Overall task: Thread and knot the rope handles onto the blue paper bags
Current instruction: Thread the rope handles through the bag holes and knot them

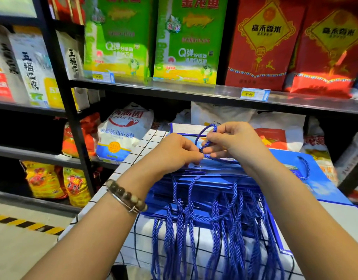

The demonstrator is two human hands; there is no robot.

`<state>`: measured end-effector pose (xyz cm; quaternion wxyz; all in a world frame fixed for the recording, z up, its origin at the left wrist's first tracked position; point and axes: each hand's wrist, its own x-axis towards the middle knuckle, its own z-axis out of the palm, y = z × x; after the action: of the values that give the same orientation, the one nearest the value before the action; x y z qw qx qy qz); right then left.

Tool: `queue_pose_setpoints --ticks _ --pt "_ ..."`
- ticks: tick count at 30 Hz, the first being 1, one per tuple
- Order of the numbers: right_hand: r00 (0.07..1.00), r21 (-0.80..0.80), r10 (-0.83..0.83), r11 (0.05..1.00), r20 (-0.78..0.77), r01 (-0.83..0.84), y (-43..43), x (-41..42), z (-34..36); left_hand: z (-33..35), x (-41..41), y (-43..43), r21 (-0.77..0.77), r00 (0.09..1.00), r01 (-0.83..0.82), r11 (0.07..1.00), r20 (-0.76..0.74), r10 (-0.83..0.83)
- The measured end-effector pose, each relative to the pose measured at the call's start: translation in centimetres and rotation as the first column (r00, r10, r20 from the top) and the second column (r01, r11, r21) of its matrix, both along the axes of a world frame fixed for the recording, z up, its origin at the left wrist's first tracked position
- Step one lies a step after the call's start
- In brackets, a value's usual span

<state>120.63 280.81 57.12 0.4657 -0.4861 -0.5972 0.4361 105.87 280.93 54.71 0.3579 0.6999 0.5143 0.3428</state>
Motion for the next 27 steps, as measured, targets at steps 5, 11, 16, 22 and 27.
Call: queue_pose_setpoints --ticks 5,11,16,22,27 --pt "0.892 0.380 -0.282 0.915 0.353 0.138 0.6 1.0 -0.8 -0.3 -0.2 0.1 -0.015 1.000 0.008 1.000 -0.028 -0.009" --pt "0.822 0.301 -0.035 0.939 0.569 -0.168 0.3 0.4 -1.4 -0.1 -0.1 -0.2 0.046 0.996 0.023 0.999 -0.092 -0.018" --pt "0.859 0.269 0.014 0.947 0.512 -0.176 0.5 0.7 -1.5 -0.1 -0.2 -0.9 0.089 0.990 -0.010 0.996 -0.139 0.022" --pt "0.789 0.172 0.116 0.947 0.604 -0.271 0.3 0.7 -2.0 -0.6 -0.4 -1.8 0.204 0.975 -0.027 0.979 -0.212 0.071" --pt "0.742 0.122 0.181 0.935 0.645 -0.334 -0.3 1.2 -2.1 -0.6 -1.2 -2.6 0.134 0.981 0.006 0.991 -0.191 0.020"
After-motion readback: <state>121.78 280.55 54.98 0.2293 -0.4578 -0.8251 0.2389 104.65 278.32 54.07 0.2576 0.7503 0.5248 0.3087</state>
